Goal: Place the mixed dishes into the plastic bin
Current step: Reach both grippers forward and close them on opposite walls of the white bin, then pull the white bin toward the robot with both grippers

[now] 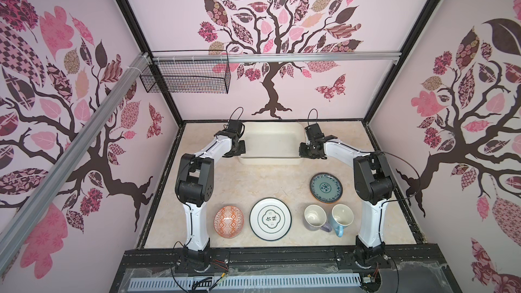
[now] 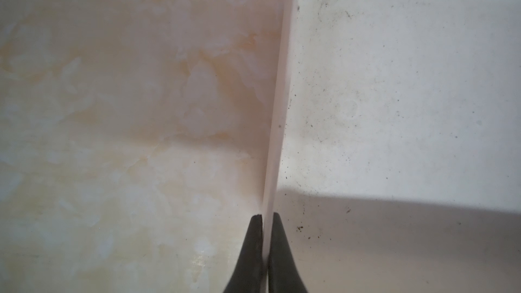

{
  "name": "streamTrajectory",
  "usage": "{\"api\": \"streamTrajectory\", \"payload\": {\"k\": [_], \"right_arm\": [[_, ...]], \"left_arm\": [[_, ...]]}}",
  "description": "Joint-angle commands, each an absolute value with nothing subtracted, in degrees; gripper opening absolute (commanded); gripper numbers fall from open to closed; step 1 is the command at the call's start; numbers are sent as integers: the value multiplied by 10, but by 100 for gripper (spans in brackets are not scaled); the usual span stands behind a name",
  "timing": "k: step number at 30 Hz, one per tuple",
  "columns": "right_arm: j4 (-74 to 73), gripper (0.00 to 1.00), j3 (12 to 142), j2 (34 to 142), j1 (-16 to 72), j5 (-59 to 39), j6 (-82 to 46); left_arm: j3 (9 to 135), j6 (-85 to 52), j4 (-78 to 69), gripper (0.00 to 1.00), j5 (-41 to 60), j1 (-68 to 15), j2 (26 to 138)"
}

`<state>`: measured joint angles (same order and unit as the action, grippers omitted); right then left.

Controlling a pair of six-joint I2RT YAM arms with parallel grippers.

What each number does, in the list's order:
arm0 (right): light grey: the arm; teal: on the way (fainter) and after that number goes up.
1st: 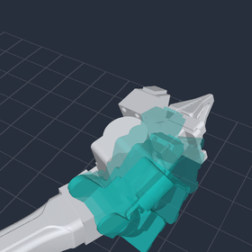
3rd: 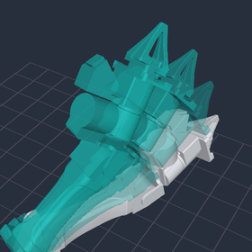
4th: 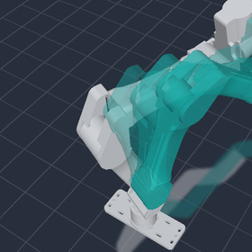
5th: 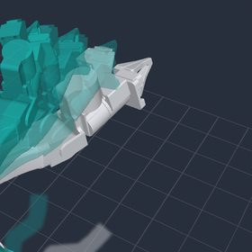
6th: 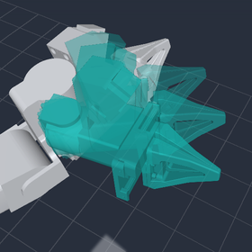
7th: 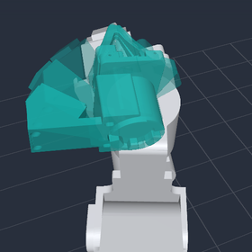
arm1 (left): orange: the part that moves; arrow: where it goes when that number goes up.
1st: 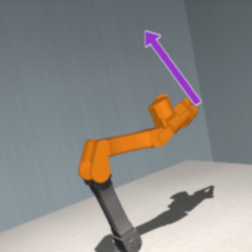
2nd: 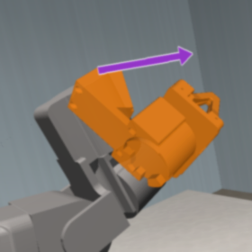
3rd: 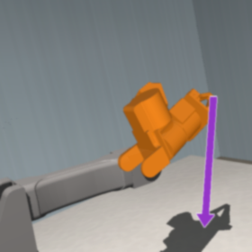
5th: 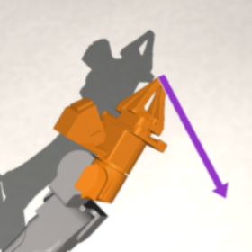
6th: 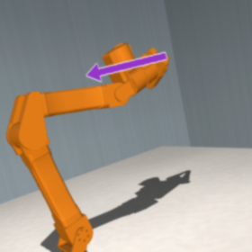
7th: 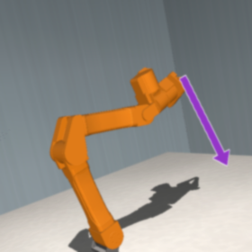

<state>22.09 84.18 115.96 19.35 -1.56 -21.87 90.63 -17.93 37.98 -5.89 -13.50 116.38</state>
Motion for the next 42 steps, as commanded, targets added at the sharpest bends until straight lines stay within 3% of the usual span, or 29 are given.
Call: {"api": "streamTrajectory", "payload": {"k": [1,23,25,29,32,36,42], "right_arm": [[247,30,824,1116,205,-19,-214],[245,34,659,975,270,5,-228],[247,41,653,969,275,8,-229],[255,61,645,945,278,22,-228],[263,68,641,916,278,42,-225],[282,70,645,876,279,53,-221],[299,68,636,824,287,31,-228]], "left_arm": [[877,-183,382,5,-55,-140,1101],[657,-244,360,12,-79,-174,956],[649,-247,359,17,-78,-174,950],[637,-253,357,38,-77,-174,930],[630,-257,358,51,-81,-175,905],[624,-264,367,60,-79,-176,855],[591,-280,388,62,-71,-198,741]]}}
